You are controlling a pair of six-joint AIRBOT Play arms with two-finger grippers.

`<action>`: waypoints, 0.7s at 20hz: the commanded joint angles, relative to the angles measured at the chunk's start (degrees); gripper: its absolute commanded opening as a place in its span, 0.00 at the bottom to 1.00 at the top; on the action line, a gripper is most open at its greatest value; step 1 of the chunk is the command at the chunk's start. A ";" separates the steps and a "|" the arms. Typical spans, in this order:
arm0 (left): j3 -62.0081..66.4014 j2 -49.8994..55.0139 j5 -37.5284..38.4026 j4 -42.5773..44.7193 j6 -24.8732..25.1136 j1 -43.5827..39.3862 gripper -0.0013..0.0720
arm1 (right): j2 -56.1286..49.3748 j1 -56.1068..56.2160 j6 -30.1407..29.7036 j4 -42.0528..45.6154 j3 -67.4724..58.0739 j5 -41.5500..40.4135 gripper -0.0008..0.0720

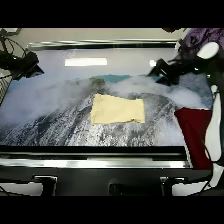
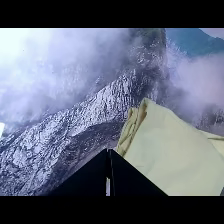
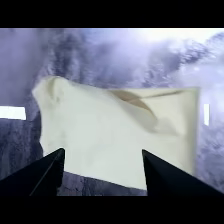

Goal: Fold the clothes and pants, and hang the long-sleeved shirts on hangers.

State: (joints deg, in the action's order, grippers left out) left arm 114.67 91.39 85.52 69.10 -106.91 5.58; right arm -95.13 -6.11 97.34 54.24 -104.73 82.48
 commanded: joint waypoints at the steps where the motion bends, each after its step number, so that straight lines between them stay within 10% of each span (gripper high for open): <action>1: -0.02 0.00 0.00 0.04 0.07 0.04 0.04 | 0.72 -10.80 -10.23 -8.79 12.98 3.37 0.77; 14: -0.04 0.09 -0.09 1.70 0.63 0.04 0.04 | -6.69 -4.63 -23.30 -16.02 34.64 -13.77 0.65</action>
State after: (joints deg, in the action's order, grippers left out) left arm 114.65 91.42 85.49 70.61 -106.30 5.58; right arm -99.81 -12.16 75.96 39.66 -71.00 71.24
